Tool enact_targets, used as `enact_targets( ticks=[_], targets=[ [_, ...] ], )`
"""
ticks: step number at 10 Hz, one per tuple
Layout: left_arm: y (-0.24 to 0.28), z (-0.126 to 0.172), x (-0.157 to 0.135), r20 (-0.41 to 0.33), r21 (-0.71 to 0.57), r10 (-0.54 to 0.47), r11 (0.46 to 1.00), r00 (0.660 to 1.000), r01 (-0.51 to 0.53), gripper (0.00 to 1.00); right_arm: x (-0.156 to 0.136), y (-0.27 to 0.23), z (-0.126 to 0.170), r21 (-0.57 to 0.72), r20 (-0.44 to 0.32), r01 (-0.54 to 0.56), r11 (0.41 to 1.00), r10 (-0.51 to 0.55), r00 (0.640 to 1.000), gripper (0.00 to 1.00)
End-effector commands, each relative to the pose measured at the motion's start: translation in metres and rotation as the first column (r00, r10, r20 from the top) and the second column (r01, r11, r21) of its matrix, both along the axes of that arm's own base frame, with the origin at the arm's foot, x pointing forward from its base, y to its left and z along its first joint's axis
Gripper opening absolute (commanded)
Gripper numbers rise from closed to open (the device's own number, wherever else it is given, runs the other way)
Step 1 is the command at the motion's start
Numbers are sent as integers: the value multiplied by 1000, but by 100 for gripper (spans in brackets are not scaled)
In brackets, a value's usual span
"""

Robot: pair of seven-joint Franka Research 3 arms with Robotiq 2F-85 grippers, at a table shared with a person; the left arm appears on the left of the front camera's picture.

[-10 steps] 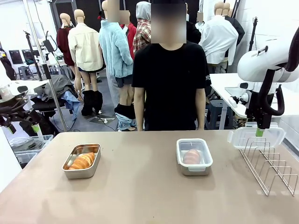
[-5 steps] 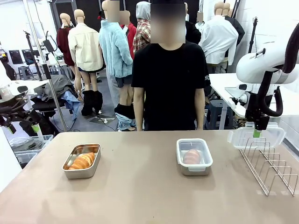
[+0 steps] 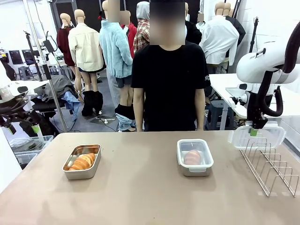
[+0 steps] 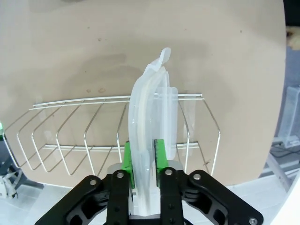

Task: Place the bread in airtight containers.
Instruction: Pick up one Airtight Container lid and hand it to the human, then release when the human grabs the Airtight Container lid.

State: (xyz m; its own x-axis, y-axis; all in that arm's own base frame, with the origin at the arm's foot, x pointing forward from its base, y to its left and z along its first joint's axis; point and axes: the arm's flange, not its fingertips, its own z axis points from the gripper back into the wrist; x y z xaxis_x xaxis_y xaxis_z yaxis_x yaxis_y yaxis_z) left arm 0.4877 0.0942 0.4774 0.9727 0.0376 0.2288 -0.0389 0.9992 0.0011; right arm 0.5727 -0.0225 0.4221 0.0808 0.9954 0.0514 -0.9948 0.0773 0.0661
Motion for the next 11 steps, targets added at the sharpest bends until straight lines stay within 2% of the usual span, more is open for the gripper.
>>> enact_targets(
  ticks=[1,5,6,8,10,11],
  targets=[
    [2,0,-2,9,0,3,1000,1000,-3,100,7,2,-2,8,0,17,1000,-17,1000,0],
    [2,0,-2,9,0,3,1000,1000,-3,100,8,3,0,-8,-17,14,1000,-14,1000,0],
    [2,0,-2,9,0,3,1000,1000,-3,100,4,1,1,-1,9,1,1000,-1,1000,0],
    [2,0,-2,9,0,3,1000,1000,-3,100,4,1,1,0,9,1,1000,-1,1000,0],
    [2,0,-2,9,0,3,1000,1000,-3,100,-11,2,42,32,10,-5,999,5,1000,0],
    [2,0,-2,9,0,3,1000,1000,-3,100,-19,7,81,43,14,29,999,-30,999,0]
  ],
)
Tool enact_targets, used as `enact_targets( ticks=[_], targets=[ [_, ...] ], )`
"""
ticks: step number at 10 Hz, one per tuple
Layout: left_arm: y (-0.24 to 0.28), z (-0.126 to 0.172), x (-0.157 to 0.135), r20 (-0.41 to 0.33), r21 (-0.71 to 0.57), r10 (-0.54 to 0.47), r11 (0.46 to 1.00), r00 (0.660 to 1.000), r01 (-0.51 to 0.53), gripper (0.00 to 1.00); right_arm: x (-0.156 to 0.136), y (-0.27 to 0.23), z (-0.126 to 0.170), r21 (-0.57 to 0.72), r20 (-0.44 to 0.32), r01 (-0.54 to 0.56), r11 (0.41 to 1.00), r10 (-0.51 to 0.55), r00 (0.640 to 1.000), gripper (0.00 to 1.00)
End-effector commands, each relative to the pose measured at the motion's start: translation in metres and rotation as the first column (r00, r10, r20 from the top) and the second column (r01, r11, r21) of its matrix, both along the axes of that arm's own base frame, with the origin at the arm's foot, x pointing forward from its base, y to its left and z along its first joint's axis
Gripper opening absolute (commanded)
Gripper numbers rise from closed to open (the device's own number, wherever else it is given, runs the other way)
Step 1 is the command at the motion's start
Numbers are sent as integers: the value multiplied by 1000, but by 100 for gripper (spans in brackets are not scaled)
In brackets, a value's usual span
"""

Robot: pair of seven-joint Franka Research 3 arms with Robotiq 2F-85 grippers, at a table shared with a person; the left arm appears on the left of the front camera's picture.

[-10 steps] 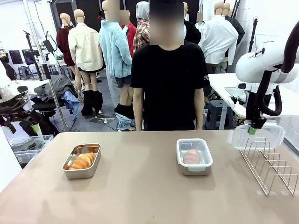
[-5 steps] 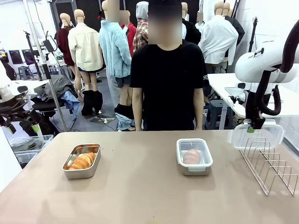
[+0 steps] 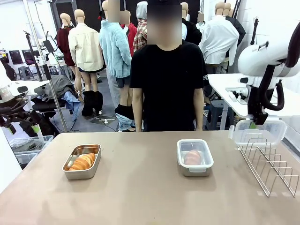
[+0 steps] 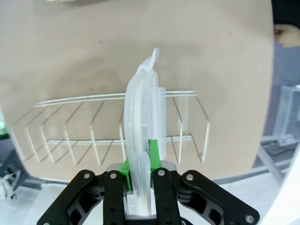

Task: Place the bread in airtight containers.
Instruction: Release when the human grabs the Airtight Container lid.

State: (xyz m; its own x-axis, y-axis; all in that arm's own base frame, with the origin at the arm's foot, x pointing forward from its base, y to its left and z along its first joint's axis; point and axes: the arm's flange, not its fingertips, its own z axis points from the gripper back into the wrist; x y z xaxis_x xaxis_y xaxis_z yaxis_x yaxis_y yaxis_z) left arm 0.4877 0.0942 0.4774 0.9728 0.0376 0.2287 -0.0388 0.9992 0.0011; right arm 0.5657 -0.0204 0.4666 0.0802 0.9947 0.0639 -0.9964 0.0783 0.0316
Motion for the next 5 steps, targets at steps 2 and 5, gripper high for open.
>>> enact_targets(
  ticks=[2,5],
  targets=[
    [2,0,-2,9,0,3,1000,1000,-3,100,-5,20,105,158,-132,238,958,-218,967,0],
    [2,0,-2,9,0,3,1000,1000,-3,100,49,41,159,283,-321,546,788,-459,829,0]
  ],
)
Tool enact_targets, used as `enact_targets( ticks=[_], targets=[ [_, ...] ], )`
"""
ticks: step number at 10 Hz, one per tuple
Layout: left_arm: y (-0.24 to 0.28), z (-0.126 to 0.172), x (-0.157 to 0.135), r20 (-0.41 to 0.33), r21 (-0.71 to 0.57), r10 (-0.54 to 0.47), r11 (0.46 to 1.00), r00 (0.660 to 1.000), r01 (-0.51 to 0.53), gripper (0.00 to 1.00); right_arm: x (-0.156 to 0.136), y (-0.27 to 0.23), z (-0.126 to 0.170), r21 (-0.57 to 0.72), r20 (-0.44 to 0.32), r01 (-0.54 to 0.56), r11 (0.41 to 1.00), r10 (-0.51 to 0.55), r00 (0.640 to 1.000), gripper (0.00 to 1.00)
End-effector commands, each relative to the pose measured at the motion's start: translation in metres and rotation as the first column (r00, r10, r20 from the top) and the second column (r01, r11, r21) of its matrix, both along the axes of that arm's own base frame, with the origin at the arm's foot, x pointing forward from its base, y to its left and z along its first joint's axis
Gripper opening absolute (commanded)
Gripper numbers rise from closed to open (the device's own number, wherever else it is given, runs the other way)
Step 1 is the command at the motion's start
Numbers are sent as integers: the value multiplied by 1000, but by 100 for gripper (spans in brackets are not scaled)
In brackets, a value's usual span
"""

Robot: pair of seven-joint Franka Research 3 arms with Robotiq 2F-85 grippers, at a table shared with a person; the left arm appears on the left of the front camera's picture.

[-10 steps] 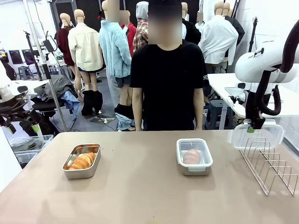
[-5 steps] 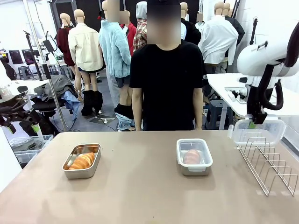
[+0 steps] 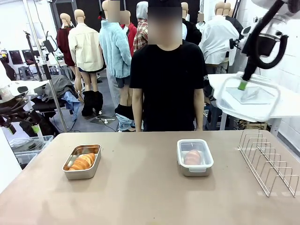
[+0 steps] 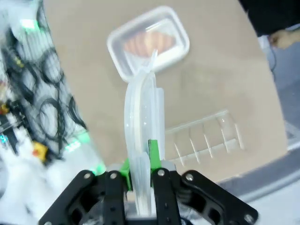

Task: Place the bread in airtight containers.
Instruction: Release when the human grabs the Airtight Container lid.

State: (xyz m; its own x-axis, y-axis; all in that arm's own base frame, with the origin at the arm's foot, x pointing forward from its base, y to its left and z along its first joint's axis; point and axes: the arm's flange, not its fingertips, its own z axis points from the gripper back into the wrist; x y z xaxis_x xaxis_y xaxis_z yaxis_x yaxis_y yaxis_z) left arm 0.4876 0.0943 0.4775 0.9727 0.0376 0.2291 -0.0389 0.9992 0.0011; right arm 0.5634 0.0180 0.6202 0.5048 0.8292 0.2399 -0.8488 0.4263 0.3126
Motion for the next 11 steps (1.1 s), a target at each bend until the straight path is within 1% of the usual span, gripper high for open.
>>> enact_targets(
  ticks=[1,2,3,4,5,6,7,8,11],
  targets=[
    [2,0,-2,9,0,3,1000,1000,-3,100,71,3,10,175,-20,239,955,-239,971,0],
    [2,0,-2,9,0,3,1000,1000,-3,100,89,5,10,220,-33,306,926,-307,951,0],
    [2,0,-2,9,0,3,1000,1000,-3,100,104,1,5,196,-42,375,906,-375,926,0],
    [2,0,-2,9,0,3,1000,1000,-3,100,113,-2,2,203,-53,414,888,-412,910,0],
    [2,0,-2,9,0,3,1000,1000,-3,100,117,-4,-2,196,-66,426,883,-421,904,0],
    [2,0,-2,9,0,3,1000,1000,-3,100,119,-5,-5,188,-67,420,888,-415,907,0],
    [2,0,-2,9,0,3,1000,1000,-3,100,119,-7,-8,175,-76,396,901,-388,918,0],
    [2,0,-2,9,0,3,1000,1000,-3,100,112,-7,-17,201,-56,414,888,-411,910,0],
    [2,0,-2,9,0,3,1000,1000,-3,100,112,-7,-17,201,-56,414,888,-411,910,0]
  ],
)
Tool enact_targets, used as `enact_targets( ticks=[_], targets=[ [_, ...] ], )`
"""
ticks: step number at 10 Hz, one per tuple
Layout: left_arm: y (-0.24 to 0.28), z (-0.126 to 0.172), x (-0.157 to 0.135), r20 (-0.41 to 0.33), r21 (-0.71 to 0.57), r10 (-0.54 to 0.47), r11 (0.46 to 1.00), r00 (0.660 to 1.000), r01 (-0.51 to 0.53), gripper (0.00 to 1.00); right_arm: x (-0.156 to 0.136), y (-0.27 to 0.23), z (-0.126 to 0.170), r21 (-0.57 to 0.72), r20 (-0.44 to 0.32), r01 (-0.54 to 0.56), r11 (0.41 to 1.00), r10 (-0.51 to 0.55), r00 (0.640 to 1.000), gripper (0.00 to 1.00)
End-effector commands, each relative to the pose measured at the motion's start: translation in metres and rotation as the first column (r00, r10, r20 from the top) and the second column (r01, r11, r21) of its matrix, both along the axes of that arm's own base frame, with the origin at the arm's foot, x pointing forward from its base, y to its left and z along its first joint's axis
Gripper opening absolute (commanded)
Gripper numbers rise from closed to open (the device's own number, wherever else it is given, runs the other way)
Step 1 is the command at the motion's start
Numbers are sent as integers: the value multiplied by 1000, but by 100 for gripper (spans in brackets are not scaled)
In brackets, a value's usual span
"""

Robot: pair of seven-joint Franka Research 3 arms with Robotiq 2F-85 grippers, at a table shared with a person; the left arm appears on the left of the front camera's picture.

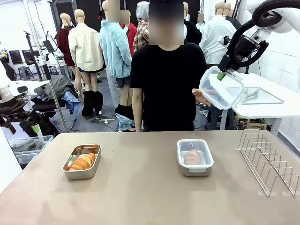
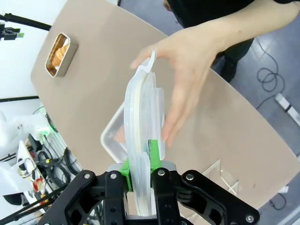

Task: Place the bread in airtight containers.
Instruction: Release when the human grabs the Airtight Container lid.

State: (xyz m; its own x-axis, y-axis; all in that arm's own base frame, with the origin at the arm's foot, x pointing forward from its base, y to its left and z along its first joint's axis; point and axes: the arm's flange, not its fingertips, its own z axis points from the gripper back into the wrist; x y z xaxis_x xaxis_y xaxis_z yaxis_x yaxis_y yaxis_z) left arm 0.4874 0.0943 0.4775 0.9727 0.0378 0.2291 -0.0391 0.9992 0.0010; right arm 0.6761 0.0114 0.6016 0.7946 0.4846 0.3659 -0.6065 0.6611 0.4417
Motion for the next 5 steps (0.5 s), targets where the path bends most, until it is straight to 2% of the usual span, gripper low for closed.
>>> enact_targets(
  ticks=[1,5],
  targets=[
    [2,0,-2,9,0,3,1000,1000,-3,100,0,0,2,3,7,5,1000,-5,1000,0],
    [2,0,-2,9,0,3,1000,1000,-3,100,0,0,2,3,7,5,1000,-5,1000,0]
  ],
)
